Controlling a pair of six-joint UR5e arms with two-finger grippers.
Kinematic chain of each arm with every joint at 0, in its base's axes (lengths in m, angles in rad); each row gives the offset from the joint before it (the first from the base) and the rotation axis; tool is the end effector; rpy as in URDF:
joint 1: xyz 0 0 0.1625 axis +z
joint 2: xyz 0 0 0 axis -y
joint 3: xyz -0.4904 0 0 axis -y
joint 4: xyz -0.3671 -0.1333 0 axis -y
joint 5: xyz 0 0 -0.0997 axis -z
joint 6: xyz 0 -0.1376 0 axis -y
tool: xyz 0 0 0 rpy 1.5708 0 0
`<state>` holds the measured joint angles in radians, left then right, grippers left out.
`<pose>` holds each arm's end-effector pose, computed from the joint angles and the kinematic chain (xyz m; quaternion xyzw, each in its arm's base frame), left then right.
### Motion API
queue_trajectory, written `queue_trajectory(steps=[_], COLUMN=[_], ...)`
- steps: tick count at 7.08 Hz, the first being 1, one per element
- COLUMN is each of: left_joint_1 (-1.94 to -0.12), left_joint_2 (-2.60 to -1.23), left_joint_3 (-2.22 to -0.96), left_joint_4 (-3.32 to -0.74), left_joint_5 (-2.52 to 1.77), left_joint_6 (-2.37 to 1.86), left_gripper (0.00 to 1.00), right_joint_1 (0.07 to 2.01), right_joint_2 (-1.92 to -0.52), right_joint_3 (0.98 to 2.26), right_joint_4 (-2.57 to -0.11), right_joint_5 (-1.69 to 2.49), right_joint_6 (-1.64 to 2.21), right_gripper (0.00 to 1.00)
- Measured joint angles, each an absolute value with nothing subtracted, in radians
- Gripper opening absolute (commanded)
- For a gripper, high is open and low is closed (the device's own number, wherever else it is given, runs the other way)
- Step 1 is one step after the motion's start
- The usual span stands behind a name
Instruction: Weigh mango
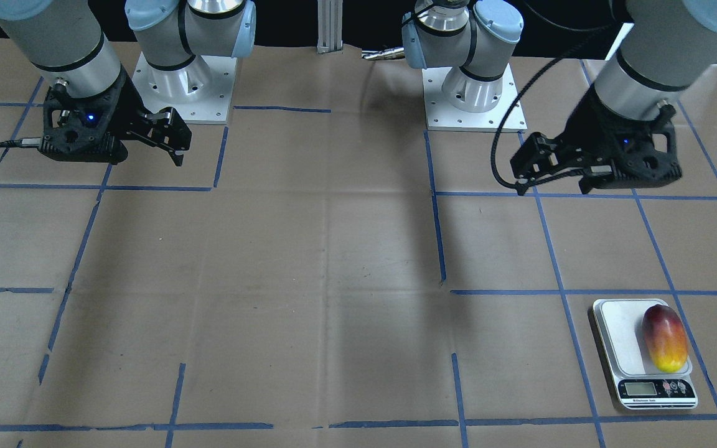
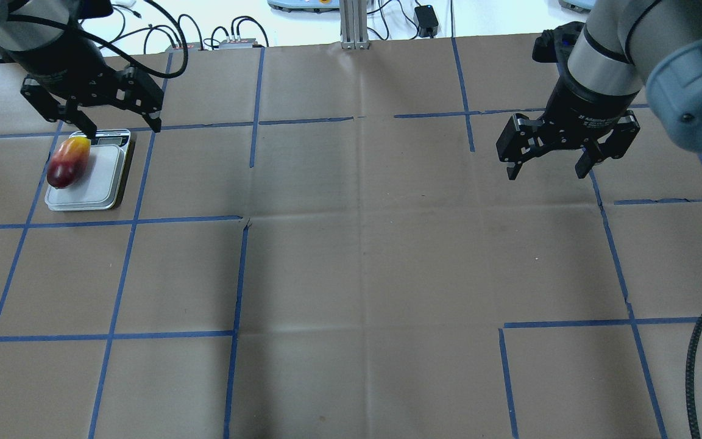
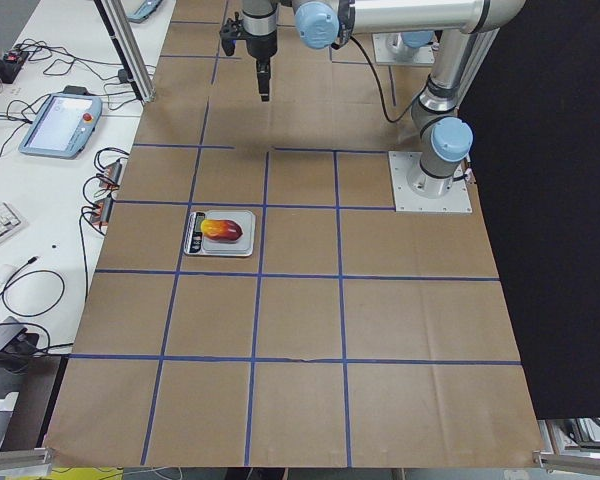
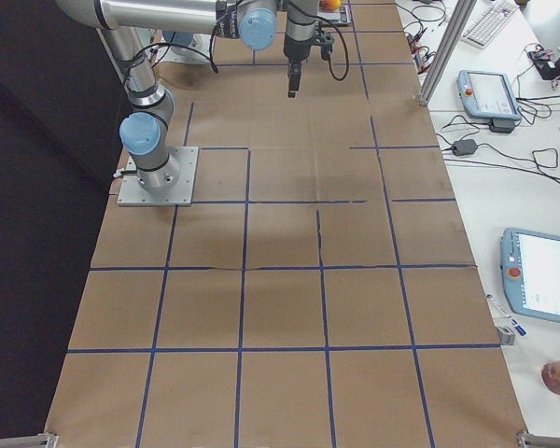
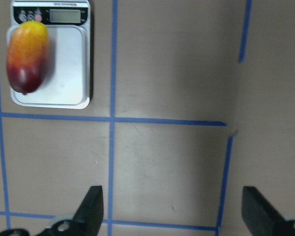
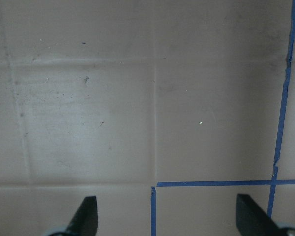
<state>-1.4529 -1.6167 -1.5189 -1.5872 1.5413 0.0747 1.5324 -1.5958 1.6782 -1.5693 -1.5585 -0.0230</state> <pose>-0.0790 -0.5006 0.5160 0.0217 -0.9996 -0.0038 0.0152 0.1179 -0.4463 0.4771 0.0079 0.9991 0.0417 0.0074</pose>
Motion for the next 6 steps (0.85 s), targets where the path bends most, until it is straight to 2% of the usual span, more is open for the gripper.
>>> queue_trajectory(steps=[3,6], left_joint_1=[-1.475,-1.476], left_joint_2=[-1.557,-1.554], left_joint_3=[-1.554,-1.573], left_joint_4=[-1.598,-1.627], left_joint_5=[1.520,1.563], left_joint_6=[0.090,0.091], left_gripper=[1.00,0.99], right_joint_1=[1.532,1.532], right_joint_2=[-1.595,-1.595], right_joint_3=[1.678,1.678], right_joint_4=[-1.569,-1.569], right_joint_5=[-1.559,-1.559], right_joint_6=[-0.023,-0.023], right_gripper=[1.00,1.00])
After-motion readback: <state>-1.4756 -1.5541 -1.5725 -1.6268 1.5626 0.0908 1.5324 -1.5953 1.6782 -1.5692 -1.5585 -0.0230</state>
